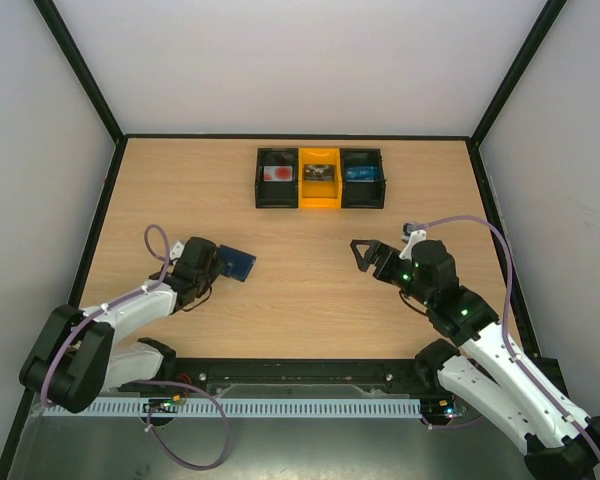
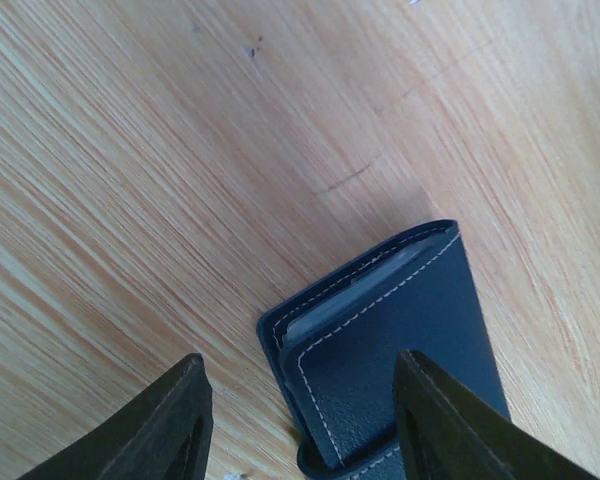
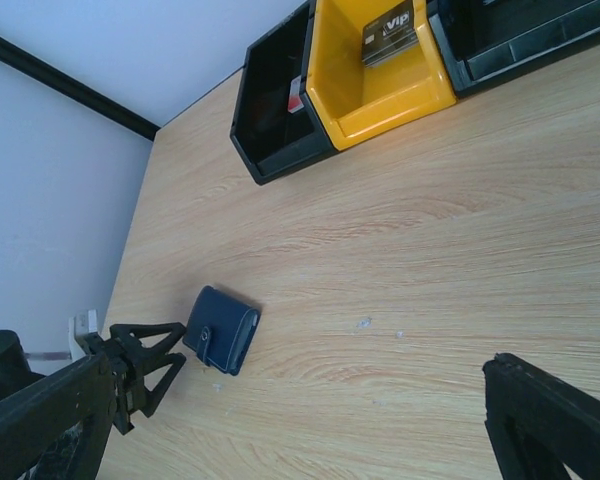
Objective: Take the credit cards out of the card holder
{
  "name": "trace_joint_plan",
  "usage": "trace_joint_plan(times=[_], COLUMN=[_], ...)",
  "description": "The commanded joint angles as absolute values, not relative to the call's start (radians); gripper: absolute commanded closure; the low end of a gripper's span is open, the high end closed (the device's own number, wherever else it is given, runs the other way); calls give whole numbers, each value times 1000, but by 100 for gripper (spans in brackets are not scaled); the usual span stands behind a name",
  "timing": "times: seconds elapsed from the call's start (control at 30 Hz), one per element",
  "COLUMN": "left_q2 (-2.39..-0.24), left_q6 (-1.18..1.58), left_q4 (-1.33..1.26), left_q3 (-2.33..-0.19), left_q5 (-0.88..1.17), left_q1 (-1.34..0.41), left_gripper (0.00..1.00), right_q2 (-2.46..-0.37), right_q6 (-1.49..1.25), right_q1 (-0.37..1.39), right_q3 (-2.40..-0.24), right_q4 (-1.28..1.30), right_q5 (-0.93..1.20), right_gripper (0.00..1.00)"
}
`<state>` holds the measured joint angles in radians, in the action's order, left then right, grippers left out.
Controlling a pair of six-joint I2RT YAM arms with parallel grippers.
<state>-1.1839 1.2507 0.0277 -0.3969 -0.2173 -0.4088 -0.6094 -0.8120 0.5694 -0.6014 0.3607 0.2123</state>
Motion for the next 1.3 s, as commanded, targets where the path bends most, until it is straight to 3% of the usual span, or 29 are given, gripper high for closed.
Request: trace_joint_plan(times=[0.0, 0.47, 0.73, 0.97, 1.27], left_q2=[-1233, -1359, -1414, -1463, -1540], left_q6=[1265, 1144, 987, 870, 857], left_q4=[-12, -166, -289, -299, -375], left_q3=[-399, -432, -433, -472, -491], left_q5=[-201, -101, 117, 239, 366], left_q1=[-402, -402, -418, -499, -568], left_gripper=[50, 82, 96, 98, 98], right_q2=[-593, -593, -630, -704, -930], right_q6=[-808, -815, -820, -877, -877], right_q1=[566, 566, 567, 567, 570], right_q3=[-586, -557, -481, -377, -354], right_q4=[348, 338, 298, 128, -56], right_q5=[220, 223, 281, 382, 462], right_gripper=[2, 2, 2, 19, 51])
